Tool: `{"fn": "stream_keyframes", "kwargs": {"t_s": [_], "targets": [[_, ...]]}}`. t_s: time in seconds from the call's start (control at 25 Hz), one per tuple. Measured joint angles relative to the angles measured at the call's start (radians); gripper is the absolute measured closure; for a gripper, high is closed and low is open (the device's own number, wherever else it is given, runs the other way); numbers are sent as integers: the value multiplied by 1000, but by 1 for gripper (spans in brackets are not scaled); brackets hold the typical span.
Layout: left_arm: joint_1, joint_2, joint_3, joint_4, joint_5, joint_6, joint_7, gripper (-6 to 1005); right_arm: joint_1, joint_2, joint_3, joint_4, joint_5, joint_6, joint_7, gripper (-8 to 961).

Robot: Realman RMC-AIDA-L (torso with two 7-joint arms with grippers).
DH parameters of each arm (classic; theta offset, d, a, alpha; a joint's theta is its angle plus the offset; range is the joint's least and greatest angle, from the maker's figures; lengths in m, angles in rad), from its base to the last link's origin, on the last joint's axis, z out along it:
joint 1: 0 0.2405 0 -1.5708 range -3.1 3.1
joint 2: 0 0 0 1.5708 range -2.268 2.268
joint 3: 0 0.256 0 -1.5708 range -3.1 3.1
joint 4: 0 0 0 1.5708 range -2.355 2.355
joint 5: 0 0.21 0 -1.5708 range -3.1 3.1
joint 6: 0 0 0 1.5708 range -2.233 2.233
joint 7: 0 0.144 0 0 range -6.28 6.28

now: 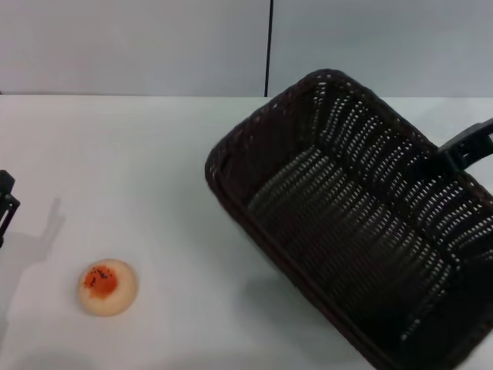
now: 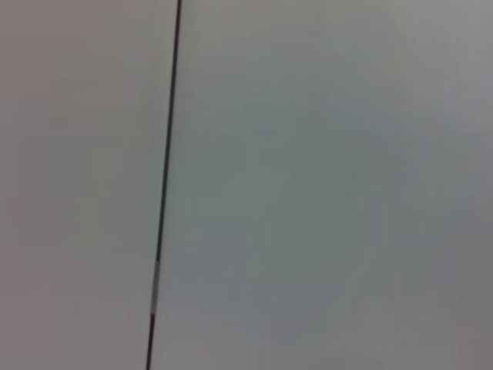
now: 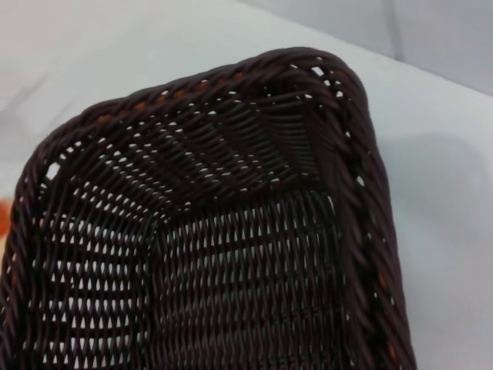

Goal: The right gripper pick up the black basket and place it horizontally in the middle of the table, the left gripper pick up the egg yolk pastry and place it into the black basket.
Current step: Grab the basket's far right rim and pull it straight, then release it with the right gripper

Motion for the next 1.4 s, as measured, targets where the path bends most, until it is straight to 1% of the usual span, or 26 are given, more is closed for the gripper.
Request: {"fn": "stream_keyframes", "kwargs": {"t_s": [0.04,0.08,0.24,0.32,0.44,0.52,0.6,0.64,0.68,0.8,0.84,0.88,1.0,1.08,1.28,1.4], "targets": [[2,0,-1,0,-1,6,0,150,12,-14,0,-9,5,-48,-47,819],[6,1,-2,1,-1,15,0,150,12,-14,0,-9,5,-48,-47,819],[12,2,12,1,4,70,-1,150,57,-48,-7,9,7,-168,-135,819],[12,2,16,-1,4,74,-2,151,62,-51,-17,5,5,-181,-155,818],[10,-1,20,-9,4,76,-18,151,62,-54,-51,-49,5,-190,-266,818],[8,-2,22,-9,4,74,-22,151,62,-53,-53,-61,6,-190,-294,819],[2,-4,31,-10,4,73,-30,151,64,-49,-54,-85,7,-191,-343,819],[0,-6,43,-12,4,73,-38,151,66,-40,-58,-111,8,-191,-393,819],[0,-6,43,-12,4,73,-38,151,66,-40,-58,-111,8,-191,-393,819],[4,-5,51,-31,4,75,-43,152,66,-20,-61,-137,11,-188,-461,819],[11,-4,53,-43,5,79,-44,152,67,-2,-57,-145,13,-176,-498,819],[11,-4,53,-43,5,79,-44,152,67,-2,-57,-145,13,-176,-498,819],[17,-4,61,-49,5,82,-44,152,66,19,-63,-132,18,-133,-531,819],[20,-4,67,-50,5,82,-44,152,66,29,-72,-115,21,-94,-541,818],[22,-3,71,-50,5,82,-45,153,66,52,-127,-95,39,-24,-560,818],[22,-1,71,-44,5,80,-52,153,62,66,-181,-93,40,16,-560,818]]}}
